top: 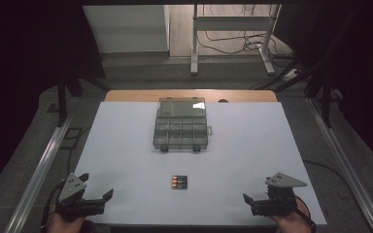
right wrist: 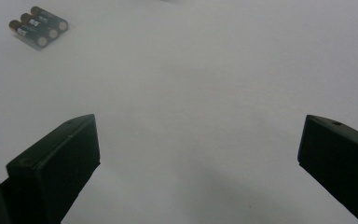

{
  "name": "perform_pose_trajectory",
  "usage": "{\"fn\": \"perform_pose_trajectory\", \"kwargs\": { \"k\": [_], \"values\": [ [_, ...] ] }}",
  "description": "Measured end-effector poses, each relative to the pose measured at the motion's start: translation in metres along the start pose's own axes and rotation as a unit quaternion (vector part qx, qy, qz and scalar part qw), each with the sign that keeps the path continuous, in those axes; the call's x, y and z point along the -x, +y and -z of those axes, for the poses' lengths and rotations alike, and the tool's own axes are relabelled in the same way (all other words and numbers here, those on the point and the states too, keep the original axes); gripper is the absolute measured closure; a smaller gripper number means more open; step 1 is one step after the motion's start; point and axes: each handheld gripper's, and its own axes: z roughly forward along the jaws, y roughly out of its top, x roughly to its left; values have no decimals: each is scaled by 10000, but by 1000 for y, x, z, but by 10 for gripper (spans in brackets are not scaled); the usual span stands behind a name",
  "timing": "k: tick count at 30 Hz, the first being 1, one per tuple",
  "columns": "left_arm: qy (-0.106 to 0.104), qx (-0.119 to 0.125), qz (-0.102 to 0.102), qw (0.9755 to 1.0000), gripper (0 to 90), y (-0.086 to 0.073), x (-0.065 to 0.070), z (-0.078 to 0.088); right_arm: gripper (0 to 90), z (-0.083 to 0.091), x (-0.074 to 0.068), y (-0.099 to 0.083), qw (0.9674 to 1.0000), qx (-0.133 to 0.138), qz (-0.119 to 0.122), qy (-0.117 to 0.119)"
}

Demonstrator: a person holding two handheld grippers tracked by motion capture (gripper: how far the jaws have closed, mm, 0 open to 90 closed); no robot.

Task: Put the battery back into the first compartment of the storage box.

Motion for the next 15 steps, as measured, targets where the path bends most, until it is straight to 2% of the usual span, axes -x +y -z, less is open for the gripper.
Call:
{"fn": "perform_pose_trajectory", "kwargs": {
  "k": [10,15],
  "values": [
    [-102,43,44,9999,12,-1,-2,1,0,-9,-8,15,9997,-18,213,133],
    [-93,29,39,9999,12,-1,-2,0,0,-15,-13,24,9993,-66,261,277]
  ]
}}
